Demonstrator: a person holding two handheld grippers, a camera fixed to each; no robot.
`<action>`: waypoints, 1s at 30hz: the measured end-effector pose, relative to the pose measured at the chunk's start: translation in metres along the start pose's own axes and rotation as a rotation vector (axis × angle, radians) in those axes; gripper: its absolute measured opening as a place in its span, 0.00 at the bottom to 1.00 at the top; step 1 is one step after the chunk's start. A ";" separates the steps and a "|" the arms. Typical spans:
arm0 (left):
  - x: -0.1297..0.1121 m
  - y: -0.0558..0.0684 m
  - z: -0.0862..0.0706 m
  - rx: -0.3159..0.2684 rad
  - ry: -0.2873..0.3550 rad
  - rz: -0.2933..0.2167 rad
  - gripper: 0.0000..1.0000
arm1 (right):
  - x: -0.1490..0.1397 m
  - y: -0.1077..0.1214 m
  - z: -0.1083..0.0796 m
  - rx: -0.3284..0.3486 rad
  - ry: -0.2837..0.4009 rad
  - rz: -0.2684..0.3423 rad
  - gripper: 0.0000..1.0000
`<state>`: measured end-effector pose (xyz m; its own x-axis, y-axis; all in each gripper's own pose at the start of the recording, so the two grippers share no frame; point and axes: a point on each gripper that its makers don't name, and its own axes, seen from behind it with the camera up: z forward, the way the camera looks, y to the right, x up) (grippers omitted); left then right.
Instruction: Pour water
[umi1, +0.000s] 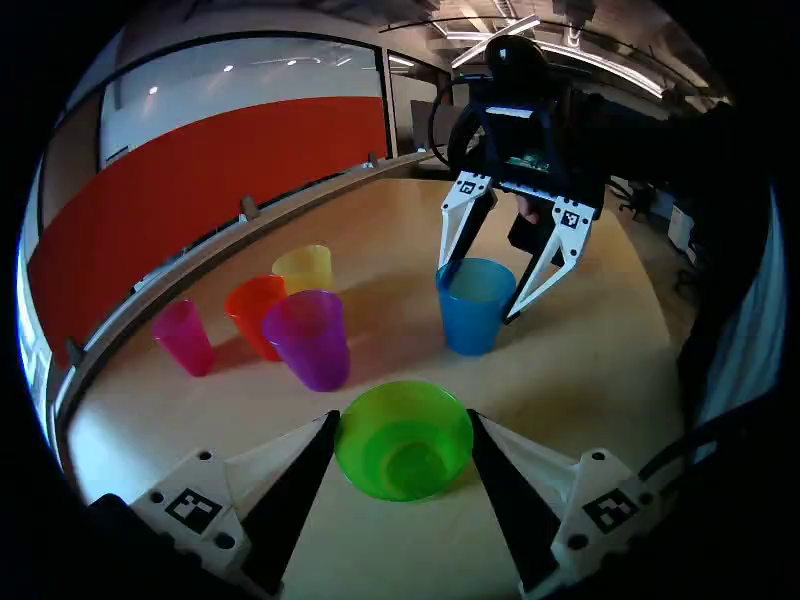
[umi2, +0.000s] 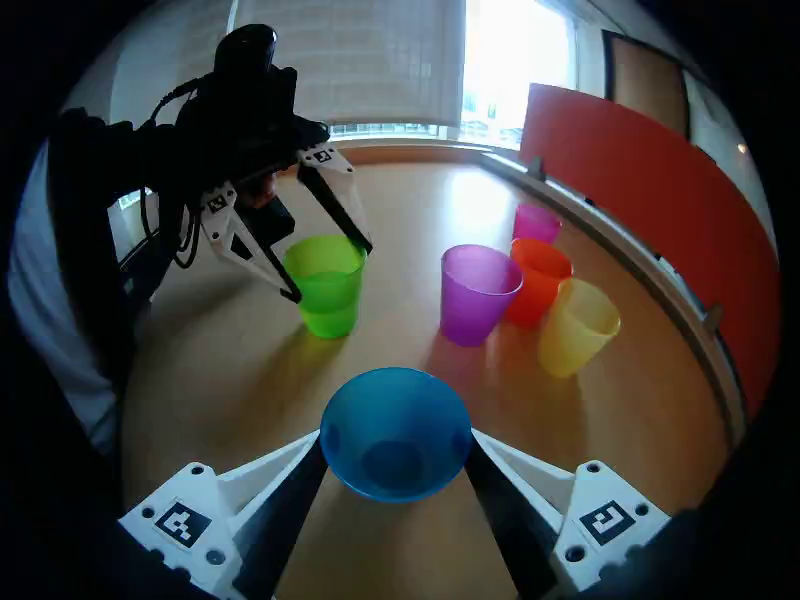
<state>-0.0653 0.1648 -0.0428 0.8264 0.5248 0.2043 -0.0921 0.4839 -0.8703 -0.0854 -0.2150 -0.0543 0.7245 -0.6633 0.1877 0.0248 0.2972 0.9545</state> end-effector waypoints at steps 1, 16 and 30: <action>0.000 0.000 0.000 0.000 0.000 0.001 0.90 | -0.001 0.000 0.000 0.000 -0.001 -0.001 0.93; -0.002 -0.003 0.007 0.016 -0.013 -0.012 0.93 | -0.008 -0.002 -0.002 -0.006 -0.010 -0.004 1.00; -0.010 -0.002 0.011 0.009 -0.037 -0.040 0.93 | -0.013 0.000 -0.007 -0.021 -0.014 -0.011 1.00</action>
<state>-0.0791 0.1665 -0.0379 0.8083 0.5304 0.2555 -0.0644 0.5111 -0.8571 -0.0896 -0.2018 -0.0588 0.7147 -0.6757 0.1808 0.0469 0.3041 0.9515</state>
